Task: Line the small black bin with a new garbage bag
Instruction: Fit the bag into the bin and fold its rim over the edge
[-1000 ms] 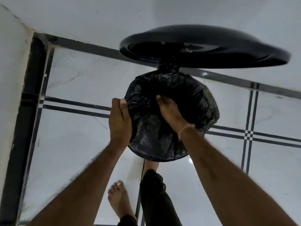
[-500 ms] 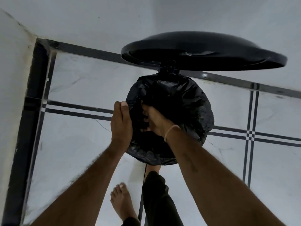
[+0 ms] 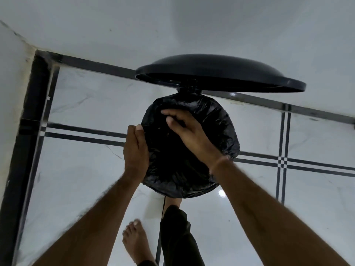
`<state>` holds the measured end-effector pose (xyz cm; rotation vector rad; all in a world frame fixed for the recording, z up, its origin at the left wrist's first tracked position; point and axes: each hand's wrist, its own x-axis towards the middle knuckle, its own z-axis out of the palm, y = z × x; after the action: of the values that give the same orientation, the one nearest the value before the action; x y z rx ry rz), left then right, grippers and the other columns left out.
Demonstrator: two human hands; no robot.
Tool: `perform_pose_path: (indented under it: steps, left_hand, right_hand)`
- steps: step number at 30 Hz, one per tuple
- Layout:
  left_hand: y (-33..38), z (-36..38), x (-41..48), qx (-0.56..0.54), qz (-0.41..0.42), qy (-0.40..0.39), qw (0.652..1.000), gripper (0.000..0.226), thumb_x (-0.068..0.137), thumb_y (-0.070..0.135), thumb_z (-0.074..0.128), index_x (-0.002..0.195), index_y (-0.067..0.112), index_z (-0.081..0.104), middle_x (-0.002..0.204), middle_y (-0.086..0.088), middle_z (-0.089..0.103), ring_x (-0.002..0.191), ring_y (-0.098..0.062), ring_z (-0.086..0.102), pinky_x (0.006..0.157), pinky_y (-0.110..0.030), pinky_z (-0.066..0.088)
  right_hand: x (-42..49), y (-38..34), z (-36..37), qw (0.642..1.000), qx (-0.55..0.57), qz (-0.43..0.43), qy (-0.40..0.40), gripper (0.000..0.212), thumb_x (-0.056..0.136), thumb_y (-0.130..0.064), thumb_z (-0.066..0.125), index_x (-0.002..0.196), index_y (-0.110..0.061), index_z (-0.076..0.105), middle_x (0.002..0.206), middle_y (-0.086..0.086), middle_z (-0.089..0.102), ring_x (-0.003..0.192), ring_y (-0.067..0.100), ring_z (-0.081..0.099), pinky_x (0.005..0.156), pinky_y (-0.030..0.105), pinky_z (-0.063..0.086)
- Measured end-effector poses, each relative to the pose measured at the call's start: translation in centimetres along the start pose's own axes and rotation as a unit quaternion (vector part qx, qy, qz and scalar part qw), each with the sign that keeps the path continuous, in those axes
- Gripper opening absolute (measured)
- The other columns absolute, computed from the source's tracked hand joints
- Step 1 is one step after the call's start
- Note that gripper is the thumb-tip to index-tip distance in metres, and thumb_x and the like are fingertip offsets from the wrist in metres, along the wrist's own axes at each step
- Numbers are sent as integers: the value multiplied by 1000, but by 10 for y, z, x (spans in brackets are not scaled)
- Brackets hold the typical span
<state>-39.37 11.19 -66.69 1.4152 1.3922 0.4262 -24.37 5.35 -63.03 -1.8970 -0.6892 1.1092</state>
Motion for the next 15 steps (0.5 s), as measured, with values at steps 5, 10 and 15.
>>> perform_pose_path:
  steps: [5, 10, 15]
  left_hand:
    - [-6, 3, 2, 7, 5, 14, 1000, 35, 112, 37, 30, 87, 13, 37, 71, 8, 40, 62, -8, 37, 62, -25, 36]
    - [-9, 4, 3, 17, 9, 15, 1000, 35, 112, 38, 29, 89, 12, 38, 73, 8, 40, 63, -7, 37, 60, -19, 35]
    - [-4, 2, 1, 21, 15, 16, 1000, 35, 112, 36, 30, 90, 11, 38, 73, 6, 39, 64, -10, 35, 61, -25, 35]
  right_hand:
    - [61, 26, 3, 985, -75, 152, -23, 45, 103, -41, 62, 141, -17, 64, 142, 2, 64, 138, 23, 55, 118, 31, 38]
    - [60, 44, -1, 968, -111, 226, -10, 51, 108, -39, 53, 154, -19, 50, 159, 11, 50, 148, 30, 45, 121, 31, 34]
    - [-25, 2, -14, 977, -147, 91, 126, 43, 107, -39, 53, 146, -22, 56, 140, 7, 59, 128, 24, 57, 104, 32, 45]
